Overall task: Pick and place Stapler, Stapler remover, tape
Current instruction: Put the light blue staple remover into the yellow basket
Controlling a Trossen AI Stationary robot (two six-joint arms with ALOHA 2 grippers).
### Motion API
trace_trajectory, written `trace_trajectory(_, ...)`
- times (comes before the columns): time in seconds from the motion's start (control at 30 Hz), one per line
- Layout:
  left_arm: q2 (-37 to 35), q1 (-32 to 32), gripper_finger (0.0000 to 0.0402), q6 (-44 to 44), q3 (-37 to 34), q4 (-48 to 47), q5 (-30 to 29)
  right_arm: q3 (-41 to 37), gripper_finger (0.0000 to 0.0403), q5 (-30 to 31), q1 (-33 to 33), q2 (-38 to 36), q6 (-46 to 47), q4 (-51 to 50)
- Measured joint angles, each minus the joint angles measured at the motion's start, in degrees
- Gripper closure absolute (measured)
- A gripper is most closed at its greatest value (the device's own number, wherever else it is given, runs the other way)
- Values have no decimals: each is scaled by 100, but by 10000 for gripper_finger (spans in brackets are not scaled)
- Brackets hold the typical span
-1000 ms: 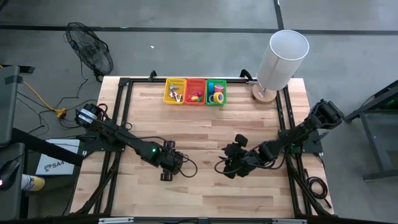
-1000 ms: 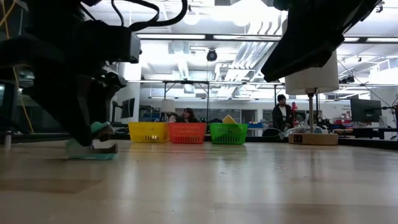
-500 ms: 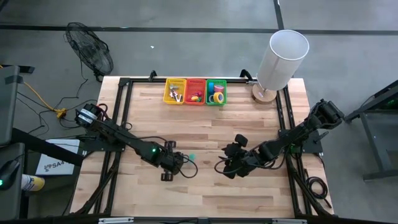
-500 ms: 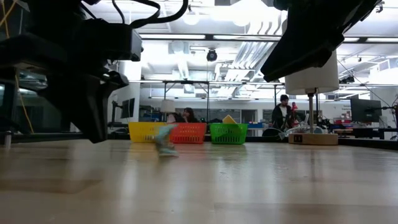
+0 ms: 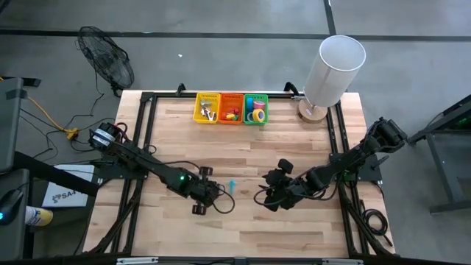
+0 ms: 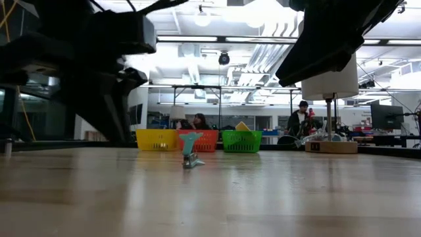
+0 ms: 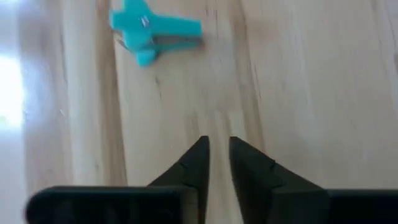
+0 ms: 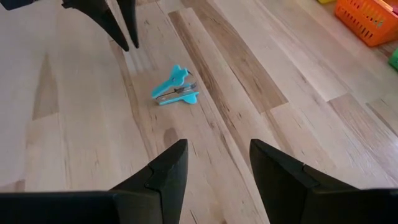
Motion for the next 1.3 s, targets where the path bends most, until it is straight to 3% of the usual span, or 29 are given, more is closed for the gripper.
trace_trajectory(0.1,0,0,313,-37,0,207,-343,0,238,0,0,0,21,0)
trace_trajectory(0.27,0,2,245,-998,0,810,-949,0,238,0,0,0,46,0)
trace_trajectory(0.47,6,-2,190,-1835,2,1234,-951,0,237,0,0,0,110,-2)
trace_trajectory(0.8,179,0,183,-1829,7,1038,-535,-2,237,-153,1,0,116,-2)
trace_trajectory(1.0,118,0,183,-1819,11,459,-773,-9,238,-145,-18,208,46,431)
trace_trajectory(1.17,103,2,183,-1108,9,92,-907,-9,237,-266,-139,487,32,1328)
trace_trajectory(1.3,103,4,183,-312,9,-148,-1061,-9,238,-4,-106,764,63,1935)
